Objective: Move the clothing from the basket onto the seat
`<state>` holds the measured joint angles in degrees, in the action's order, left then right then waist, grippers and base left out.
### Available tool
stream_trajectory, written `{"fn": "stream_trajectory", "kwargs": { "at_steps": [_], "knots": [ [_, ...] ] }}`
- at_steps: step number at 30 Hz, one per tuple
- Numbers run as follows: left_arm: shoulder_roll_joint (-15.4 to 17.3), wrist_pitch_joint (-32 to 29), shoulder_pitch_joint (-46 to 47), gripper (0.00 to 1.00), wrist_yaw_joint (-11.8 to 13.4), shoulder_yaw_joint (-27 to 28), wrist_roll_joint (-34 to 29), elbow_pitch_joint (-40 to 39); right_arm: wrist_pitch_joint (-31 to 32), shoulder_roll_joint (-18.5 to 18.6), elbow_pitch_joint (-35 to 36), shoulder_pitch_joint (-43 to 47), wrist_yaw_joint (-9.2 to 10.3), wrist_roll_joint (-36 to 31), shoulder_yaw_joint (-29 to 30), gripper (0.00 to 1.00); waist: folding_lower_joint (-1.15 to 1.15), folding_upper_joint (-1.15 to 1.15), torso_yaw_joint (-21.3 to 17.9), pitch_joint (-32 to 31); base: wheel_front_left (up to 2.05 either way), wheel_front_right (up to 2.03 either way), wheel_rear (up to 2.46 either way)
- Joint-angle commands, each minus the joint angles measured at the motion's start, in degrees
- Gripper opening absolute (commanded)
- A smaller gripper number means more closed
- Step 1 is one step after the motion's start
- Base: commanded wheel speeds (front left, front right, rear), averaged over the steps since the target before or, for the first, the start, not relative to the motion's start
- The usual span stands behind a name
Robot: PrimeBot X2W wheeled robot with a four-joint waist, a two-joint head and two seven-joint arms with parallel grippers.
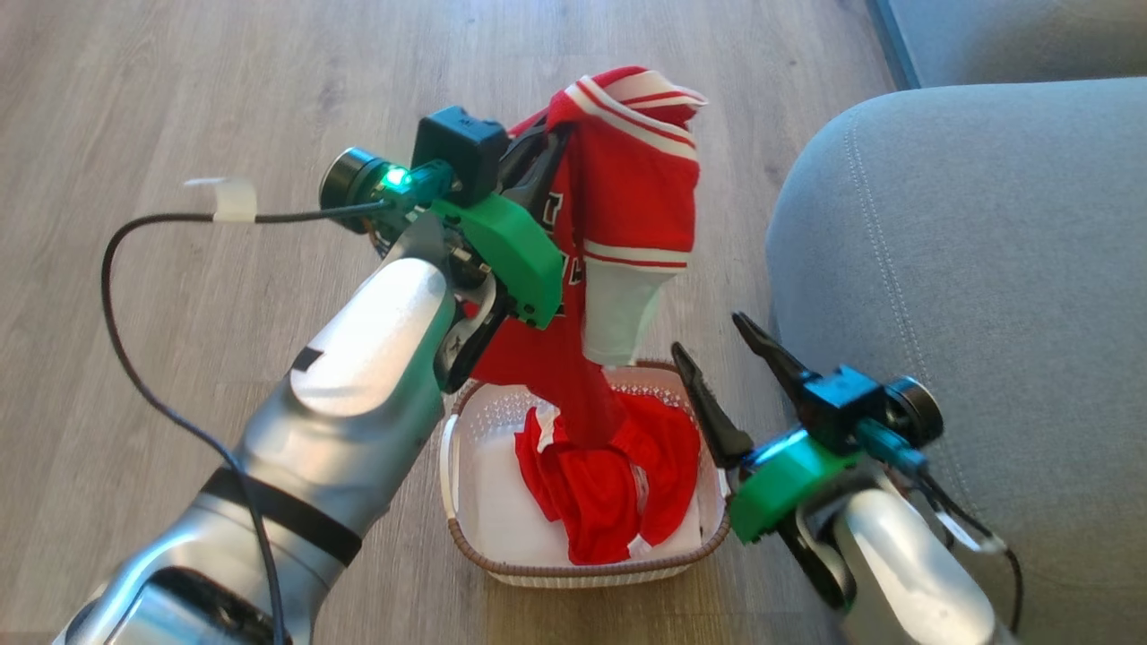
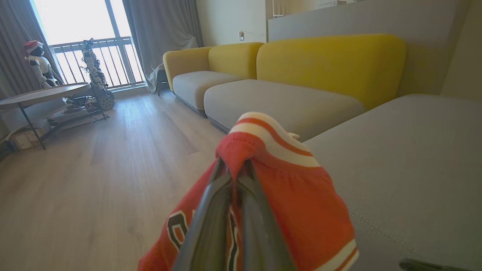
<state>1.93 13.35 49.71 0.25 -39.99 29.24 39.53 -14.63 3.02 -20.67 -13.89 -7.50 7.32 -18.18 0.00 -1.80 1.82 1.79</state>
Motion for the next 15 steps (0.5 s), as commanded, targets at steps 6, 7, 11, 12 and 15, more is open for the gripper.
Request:
{"fn": "stream_trajectory", "kwargs": {
  "at_steps": [6, 7, 11, 12, 15],
  "knots": [
    [1.0, 0.6, 5.1, 0.0, 1.5, -2.2, 3.1, -2.7, -0.4, -0.1, -7.7, -9.7, 0.01, 3.3, -6.8, 1.0, 0.0, 0.0, 1.3, 0.2, 0.0, 0.0, 0.0],
    [1.0, 0.7, 5.2, 0.0, 1.7, -2.6, 3.5, -2.8, -0.4, -0.1, -8.7, -10.5, 0.01, 3.8, -7.5, 1.0, 0.0, 0.0, 1.5, 0.2, 0.0, 0.0, 0.0],
    [1.0, 0.8, 5.8, 0.0, 2.3, -4.6, 4.8, -3.4, -0.4, -0.1, -12.4, -13.1, 0.01, 5.7, -10.1, 1.0, 0.0, 0.0, 2.1, 0.1, 0.0, 0.0, 0.0],
    [1.0, 0.8, 5.9, 0.0, 2.4, -5.0, 5.1, -3.7, -0.4, -0.1, -13.1, -13.8, 0.01, 6.2, -10.9, 1.0, 0.0, 0.0, 2.3, 0.1, 0.0, 0.0, 0.0],
    [1.0, 0.9, 6.2, 0.0, 2.9, -6.4, 6.0, -4.4, -0.4, -0.1, -14.6, -15.3, 0.01, 7.5, -12.9, 1.0, 0.0, 0.0, 2.6, -0.1, 0.0, 0.0, 0.0]
  ]
}}
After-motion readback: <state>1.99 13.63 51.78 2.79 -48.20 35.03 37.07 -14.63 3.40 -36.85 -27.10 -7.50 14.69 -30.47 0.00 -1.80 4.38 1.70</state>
